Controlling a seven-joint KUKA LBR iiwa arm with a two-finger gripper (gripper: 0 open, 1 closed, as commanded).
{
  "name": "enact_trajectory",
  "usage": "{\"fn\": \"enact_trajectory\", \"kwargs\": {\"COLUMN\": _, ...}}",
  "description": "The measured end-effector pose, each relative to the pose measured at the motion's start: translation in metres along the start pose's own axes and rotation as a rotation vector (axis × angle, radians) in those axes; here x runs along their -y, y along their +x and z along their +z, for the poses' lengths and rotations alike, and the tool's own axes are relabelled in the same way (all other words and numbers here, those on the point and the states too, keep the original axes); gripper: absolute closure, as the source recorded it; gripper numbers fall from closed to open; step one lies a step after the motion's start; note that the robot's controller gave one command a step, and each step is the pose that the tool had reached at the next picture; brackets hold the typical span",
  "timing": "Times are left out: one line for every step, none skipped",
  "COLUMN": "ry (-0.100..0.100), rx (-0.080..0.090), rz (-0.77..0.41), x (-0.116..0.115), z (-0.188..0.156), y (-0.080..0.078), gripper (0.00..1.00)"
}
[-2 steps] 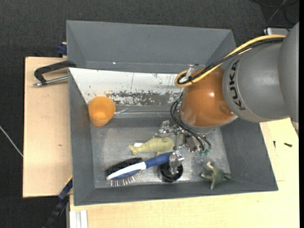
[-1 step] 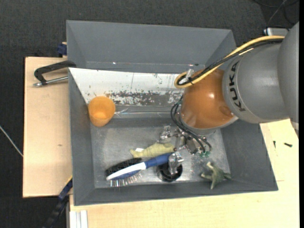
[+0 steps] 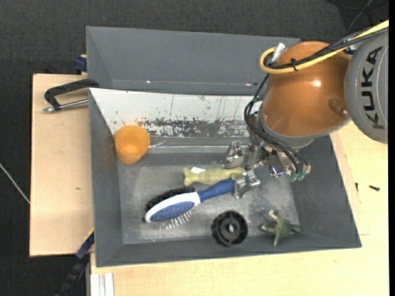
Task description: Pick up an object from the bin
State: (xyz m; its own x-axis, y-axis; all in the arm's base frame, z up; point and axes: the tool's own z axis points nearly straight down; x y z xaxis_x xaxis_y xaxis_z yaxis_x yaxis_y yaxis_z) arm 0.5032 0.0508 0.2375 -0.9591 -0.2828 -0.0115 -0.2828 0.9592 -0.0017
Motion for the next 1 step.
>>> {"fn": "enact_trajectory", "kwargs": {"ry": 0.0, "rx": 0.003, "rz": -0.133, "x": -0.0115, "z": -0.1089, "y": -0.0198, "gripper": 1.0}}
